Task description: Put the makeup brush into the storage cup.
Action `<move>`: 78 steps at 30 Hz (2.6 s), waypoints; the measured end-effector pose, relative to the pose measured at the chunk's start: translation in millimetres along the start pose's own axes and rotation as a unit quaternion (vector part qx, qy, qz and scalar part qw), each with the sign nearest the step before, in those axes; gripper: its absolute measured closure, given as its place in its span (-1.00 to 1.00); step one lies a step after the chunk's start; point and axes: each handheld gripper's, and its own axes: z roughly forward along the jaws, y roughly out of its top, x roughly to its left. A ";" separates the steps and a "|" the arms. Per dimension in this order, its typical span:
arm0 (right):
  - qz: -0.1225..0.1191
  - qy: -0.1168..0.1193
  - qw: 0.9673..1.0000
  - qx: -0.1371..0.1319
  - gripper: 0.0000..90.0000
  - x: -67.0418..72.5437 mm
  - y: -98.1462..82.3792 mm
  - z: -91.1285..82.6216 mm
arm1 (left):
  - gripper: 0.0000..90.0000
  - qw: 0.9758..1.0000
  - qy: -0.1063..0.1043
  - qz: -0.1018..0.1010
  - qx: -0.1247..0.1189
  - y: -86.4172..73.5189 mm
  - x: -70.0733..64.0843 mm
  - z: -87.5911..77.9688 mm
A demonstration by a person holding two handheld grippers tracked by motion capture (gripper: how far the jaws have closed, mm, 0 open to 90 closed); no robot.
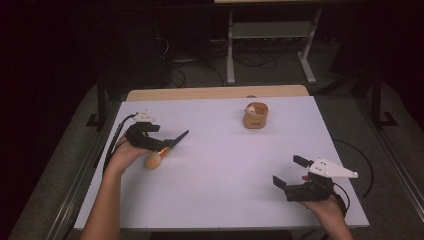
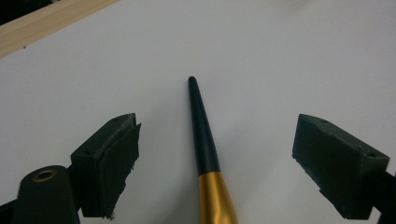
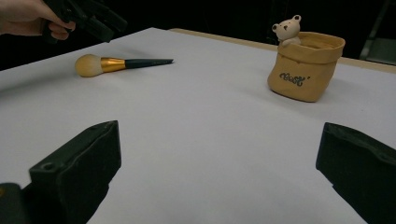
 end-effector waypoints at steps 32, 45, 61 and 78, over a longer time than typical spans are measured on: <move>-0.001 -0.002 1.000 -0.001 -1.00 0.2 -0.1 -0.8 | -0.65 0.997 0.003 -0.013 0.077 -3.9 -0.1 3.8; -0.002 -0.001 1.000 0.000 -1.00 -0.1 -0.1 -0.4 | -0.49 0.994 0.010 -0.010 0.110 -6.9 1.4 9.0; -0.002 -0.001 1.000 0.000 -1.00 0.9 -0.7 -1.1 | -0.18 0.984 0.012 -0.001 0.176 -1.6 0.3 18.9; -0.002 0.000 1.000 0.001 -1.00 0.0 -1.0 -0.5 | 0.12 0.978 0.004 -0.023 0.206 -4.2 1.6 23.2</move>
